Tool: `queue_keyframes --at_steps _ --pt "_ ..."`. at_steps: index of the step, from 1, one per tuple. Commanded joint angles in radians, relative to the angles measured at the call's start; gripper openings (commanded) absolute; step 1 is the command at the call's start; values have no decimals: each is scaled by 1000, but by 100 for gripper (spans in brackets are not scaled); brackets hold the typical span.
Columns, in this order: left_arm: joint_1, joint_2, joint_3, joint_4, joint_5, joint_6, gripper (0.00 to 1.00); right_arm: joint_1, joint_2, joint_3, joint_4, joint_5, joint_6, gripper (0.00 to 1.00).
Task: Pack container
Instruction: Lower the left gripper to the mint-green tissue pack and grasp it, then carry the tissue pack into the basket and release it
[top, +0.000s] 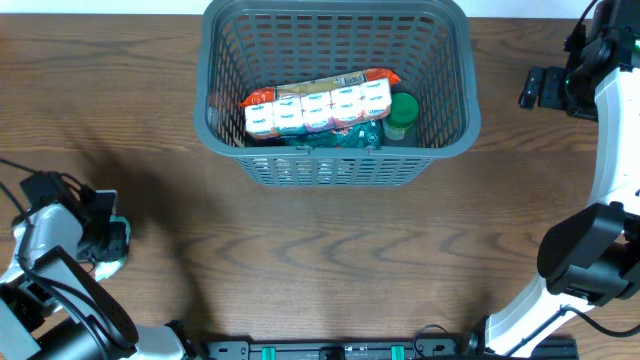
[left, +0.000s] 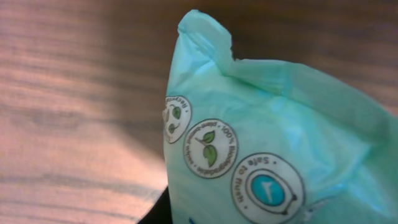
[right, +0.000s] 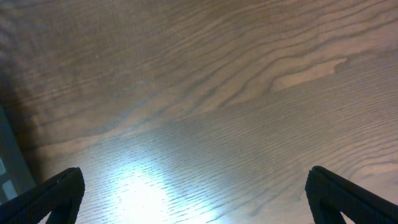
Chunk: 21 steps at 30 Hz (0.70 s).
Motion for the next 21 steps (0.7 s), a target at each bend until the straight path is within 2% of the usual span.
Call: queue_keyframes --at_steps 1,10,15,17,21 --pt "-43 -31 48 -2 0 -72 6 2 6 -3 -2 2 -13 99" --pt "-180 -137 201 -76 10 -412 6 2 6 -3 -1 2 -32 99" --pt "-256 -169 475 -214 137 -547 6 2 6 -3 -2 2 -31 99" --pt "-298 -163 613 -274 190 -558 6 2 6 -3 -3 2 -27 99" --pt "-428 -138 867 -363 191 -511 5 -14 6 -3 -2 1 98 99"
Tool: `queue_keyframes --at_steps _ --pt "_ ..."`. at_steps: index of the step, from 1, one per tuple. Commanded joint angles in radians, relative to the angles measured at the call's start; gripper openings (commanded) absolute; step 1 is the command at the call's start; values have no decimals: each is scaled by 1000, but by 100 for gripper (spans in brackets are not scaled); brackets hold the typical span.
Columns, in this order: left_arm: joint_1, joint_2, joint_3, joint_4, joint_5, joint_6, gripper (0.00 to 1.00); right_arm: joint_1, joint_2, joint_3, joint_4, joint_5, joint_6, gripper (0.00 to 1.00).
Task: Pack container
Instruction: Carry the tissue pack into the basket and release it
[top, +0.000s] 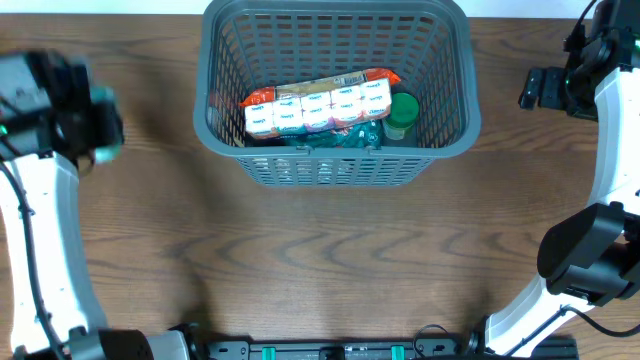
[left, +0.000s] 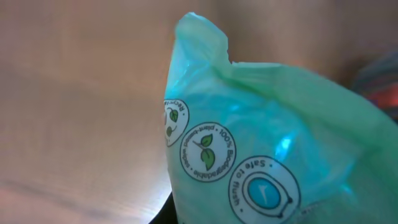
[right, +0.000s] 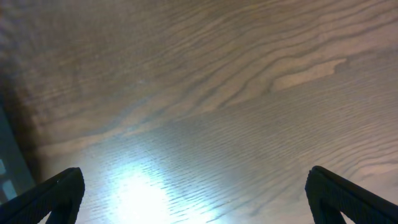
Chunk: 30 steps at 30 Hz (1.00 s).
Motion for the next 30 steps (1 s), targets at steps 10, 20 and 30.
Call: queue_keyframes --at_steps 10,20,30 --pt "-519 105 448 28 -6 383 6 -115 6 -3 -2 -53 232 99" --pt "-790 372 448 257 -4 682 6 -205 6 -3 -23 -156 232 99" --pt "-911 628 443 287 2 644 6 -206 6 -3 -60 -156 229 99"
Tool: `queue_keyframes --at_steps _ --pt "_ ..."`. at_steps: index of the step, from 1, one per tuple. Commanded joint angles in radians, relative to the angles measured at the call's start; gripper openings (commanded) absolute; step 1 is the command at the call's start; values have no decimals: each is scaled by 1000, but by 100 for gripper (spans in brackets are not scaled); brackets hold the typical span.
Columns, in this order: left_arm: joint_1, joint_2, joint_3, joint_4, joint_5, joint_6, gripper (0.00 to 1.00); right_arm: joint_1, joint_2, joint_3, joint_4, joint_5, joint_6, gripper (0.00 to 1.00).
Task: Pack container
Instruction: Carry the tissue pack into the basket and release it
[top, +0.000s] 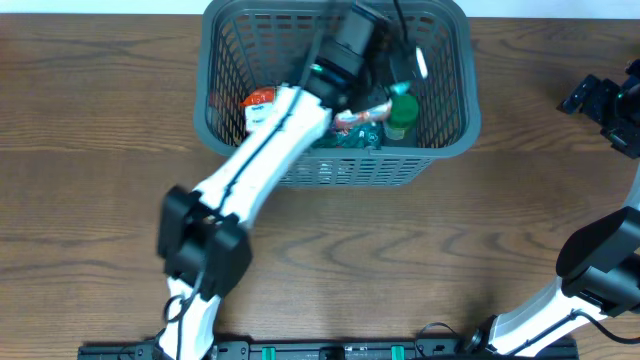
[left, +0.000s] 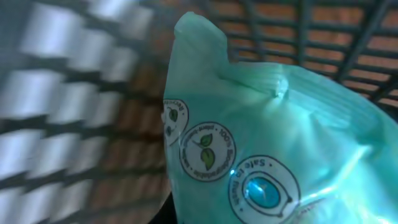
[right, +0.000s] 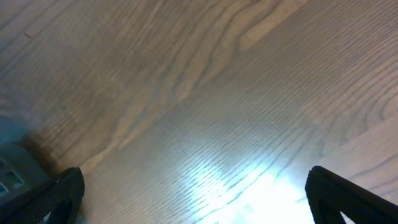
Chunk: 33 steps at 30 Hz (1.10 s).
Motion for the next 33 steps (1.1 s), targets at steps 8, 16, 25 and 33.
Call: queue_keyframes --at_steps 8,16,25,33 --pt "-12 27 5 -115 54 -63 32 -3 6 -3 -2 -7 10 99" --pt "-12 13 5 -165 44 -62 73 -3 6 -3 -3 -7 5 99" --pt "27 -153 6 -136 -23 -59 93 -3 6 -3 0 -8 0 99" --pt "169 -327 6 -128 -45 -104 99 6 5 -3 18 -63 -65 99"
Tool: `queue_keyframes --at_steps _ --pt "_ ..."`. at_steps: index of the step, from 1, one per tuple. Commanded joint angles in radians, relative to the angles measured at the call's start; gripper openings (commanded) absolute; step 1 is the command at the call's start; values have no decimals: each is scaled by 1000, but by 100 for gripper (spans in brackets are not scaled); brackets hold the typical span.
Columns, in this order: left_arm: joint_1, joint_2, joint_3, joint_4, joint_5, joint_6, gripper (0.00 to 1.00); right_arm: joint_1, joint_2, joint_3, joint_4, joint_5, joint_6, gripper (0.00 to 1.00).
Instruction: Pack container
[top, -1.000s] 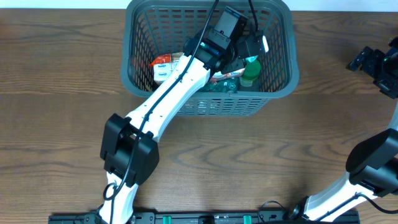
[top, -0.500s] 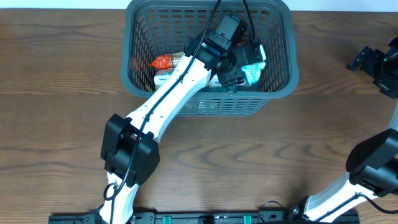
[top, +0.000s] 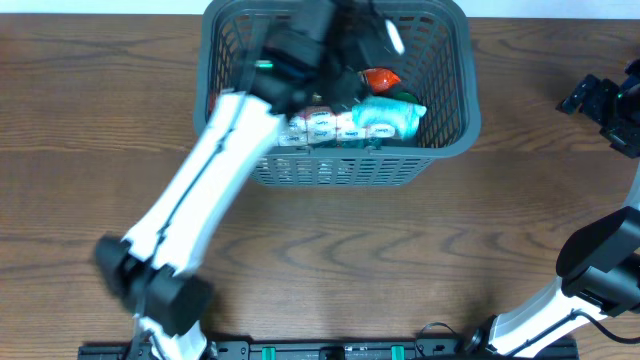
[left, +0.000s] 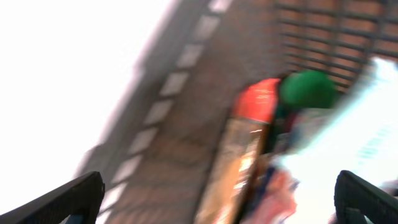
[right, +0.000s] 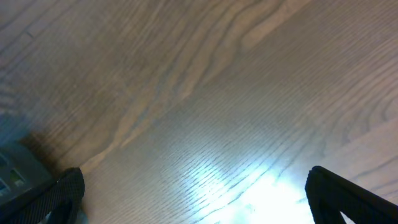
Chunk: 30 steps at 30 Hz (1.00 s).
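The grey plastic basket (top: 468, 90) stands at the back middle of the wooden table. A mint-green wipes pack (top: 392, 114) lies inside it at the right, on top of a white multi-pack of small bottles (top: 325, 127). A red-ended snack packet (top: 378, 78) lies behind them. My left gripper (top: 352, 40) hangs over the basket, open and empty. In the blurred left wrist view the gripper (left: 217, 202) looks down on the red packet end (left: 258, 99), a green cap (left: 309, 89) and the pale pack (left: 364, 143). My right gripper (top: 600, 100) is open over bare wood.
The basket's mesh walls (left: 174, 81) rise round the left gripper. My left arm (top: 210, 170) crosses the table from the front left to the basket. The right wrist view shows wood grain (right: 205, 93) and a grey corner at its lower left.
My left gripper has opened and the mint-green pack has left it; the pack now lies in the basket on the right. The gripper stands a little further back. The right arm has not moved.
My left gripper held the mint-green pack low at the table's left edge, then higher at the back left. Then it was over the basket with the pack in its jaws. Now the pack rests in the basket. The right gripper shifted further right and stayed open.
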Motion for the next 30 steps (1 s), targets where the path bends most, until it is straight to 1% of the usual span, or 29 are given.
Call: queue_keyframes --at_steps 1,6,10,14,16,19,22,30 --pt "83 -56 8 -9 -27 -58 99 12 5 -2 20 -66 -72 99" --pt "260 -82 8 -16 -27 -195 99 85 4 27 99 -107 -188 99" --pt "415 -82 8 -15 -27 -307 99 171 4 115 183 -105 -325 99" --pt "552 -82 8 -18 -27 -404 99 227 4 236 278 -95 -344 99" --pt "607 -86 8 -31 -27 -457 99 239 4 299 279 -95 -343 99" --pt "658 -113 7 -87 -26 -521 99 239 -3 379 191 -50 -334 99" --pt "671 -150 7 -138 -27 -548 99 231 -27 385 138 10 -300 99" --pt "671 -297 -30 -253 -27 -571 99 228 -110 385 5 32 -268 99"
